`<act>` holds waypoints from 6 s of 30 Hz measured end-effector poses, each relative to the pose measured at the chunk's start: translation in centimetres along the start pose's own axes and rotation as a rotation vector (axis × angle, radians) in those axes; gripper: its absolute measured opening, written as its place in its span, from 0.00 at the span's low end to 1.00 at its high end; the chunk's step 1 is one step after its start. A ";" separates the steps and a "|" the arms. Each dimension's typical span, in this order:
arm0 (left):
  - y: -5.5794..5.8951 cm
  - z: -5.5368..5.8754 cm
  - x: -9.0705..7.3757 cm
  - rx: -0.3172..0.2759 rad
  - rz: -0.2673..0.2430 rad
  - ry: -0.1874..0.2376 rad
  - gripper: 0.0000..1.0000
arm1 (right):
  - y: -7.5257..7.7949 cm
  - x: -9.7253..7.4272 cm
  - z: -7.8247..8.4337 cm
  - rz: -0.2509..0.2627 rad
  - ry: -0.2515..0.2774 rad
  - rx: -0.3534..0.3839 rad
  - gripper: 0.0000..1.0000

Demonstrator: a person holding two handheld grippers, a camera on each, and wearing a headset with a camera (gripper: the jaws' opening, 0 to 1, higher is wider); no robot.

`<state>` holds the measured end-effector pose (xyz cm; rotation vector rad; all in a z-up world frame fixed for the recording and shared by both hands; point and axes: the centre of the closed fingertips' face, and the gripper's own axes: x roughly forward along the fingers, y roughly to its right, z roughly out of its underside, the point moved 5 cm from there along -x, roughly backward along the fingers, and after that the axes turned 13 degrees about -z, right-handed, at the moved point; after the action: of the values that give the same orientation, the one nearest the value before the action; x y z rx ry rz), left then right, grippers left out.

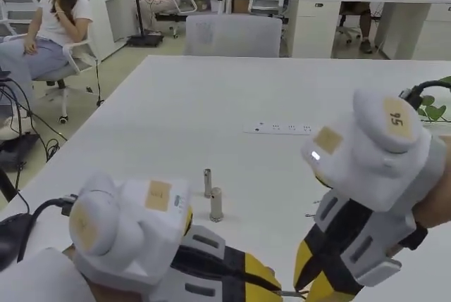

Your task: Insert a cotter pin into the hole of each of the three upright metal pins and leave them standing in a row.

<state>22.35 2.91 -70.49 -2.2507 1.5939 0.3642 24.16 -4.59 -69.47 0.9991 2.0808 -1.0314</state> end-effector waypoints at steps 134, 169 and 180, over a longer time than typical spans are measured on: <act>-3.9 10.2 6.0 -0.155 -0.161 -0.111 0.16 | 2.2 -0.2 7.4 0.232 -0.026 0.198 0.03; -4.0 10.7 7.1 -0.149 -0.063 -0.069 0.10 | 5.2 2.4 7.7 0.266 -0.060 0.252 0.03; -3.9 10.8 7.1 -0.149 -0.063 -0.072 0.10 | 5.9 3.1 7.3 0.272 -0.067 0.252 0.03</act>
<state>28.35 2.70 -82.53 -2.3627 1.5012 0.5567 28.66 -7.15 -77.84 1.3118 1.7307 -1.1834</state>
